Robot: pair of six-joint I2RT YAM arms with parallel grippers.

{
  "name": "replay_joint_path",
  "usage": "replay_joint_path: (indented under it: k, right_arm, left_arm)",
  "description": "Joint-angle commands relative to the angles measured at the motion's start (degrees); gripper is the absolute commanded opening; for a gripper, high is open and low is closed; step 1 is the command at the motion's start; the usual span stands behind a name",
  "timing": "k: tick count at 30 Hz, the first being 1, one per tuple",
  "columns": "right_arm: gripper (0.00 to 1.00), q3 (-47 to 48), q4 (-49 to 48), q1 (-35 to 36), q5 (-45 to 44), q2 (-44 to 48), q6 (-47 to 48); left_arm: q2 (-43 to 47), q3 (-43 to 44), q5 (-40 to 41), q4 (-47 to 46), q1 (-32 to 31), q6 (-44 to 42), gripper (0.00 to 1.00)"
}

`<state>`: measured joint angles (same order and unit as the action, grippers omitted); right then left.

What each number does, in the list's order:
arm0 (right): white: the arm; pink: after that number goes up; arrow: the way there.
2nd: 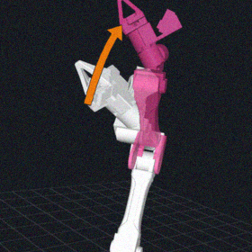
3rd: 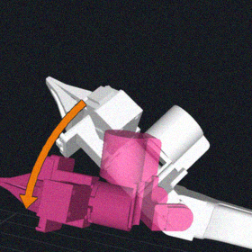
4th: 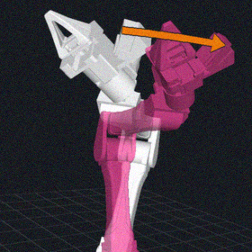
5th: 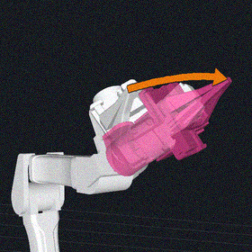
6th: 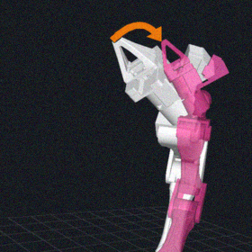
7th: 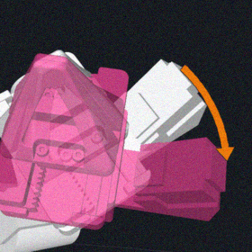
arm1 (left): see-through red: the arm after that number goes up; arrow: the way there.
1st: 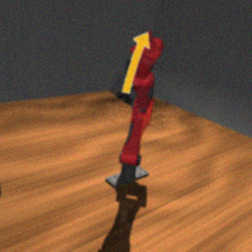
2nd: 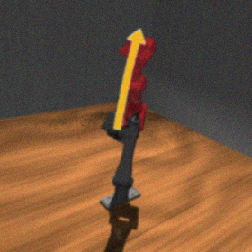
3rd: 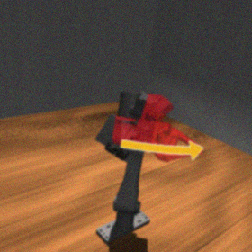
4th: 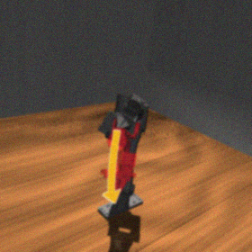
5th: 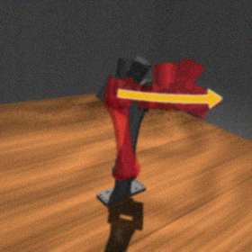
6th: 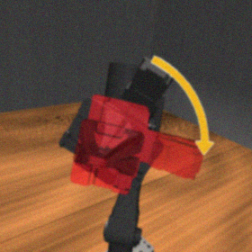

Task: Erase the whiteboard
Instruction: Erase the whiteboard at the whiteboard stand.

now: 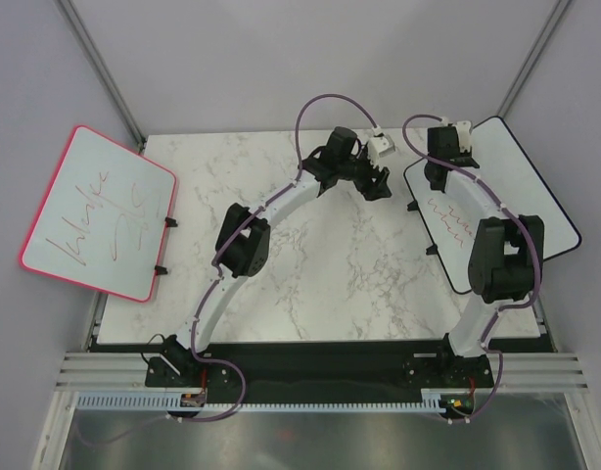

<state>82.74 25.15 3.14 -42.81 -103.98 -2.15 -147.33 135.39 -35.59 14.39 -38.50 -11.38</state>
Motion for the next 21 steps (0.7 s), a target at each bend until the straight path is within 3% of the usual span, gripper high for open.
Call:
replay_joint_path:
  k: [1,5,9,15,17,21]
  right_arm:
    - [0.00,-2.1,-9.1,0.2,-2.9,0.3,1.5]
    - [0.00,-6.8,-20.4,0.1,-0.7,0.7,3.2]
    - [0.00,-7.9,-22.4,0.4,2.2,-0.8,2.2]
    - [0.00,-10.7,-18.4,1.5,7.4,5.0,-5.8]
    - [0.00,-10.1,-12.2,2.1,7.4,7.5,-11.1]
    - [0.00,-13.1,-11.3,2.1,8.4,16.5,-13.5]
  left_arm:
    - [-0.3,0.0,0.2,0.0,0.1,1.4,0.78]
    - [-0.7,0.0,-0.5,0.5,0.2,1.1,0.77]
    - [-1.3,0.6,-0.3,0.0,0.1,1.4,0.77]
    - [-1.7,0.4,-0.2,0.6,0.0,2.1,0.74]
    - [-1.6,0.8,-2.1,3.2,-0.6,2.2,0.72]
    - [-0.9,-0.9,-9.9,5.8,-3.4,1.4,0.75]
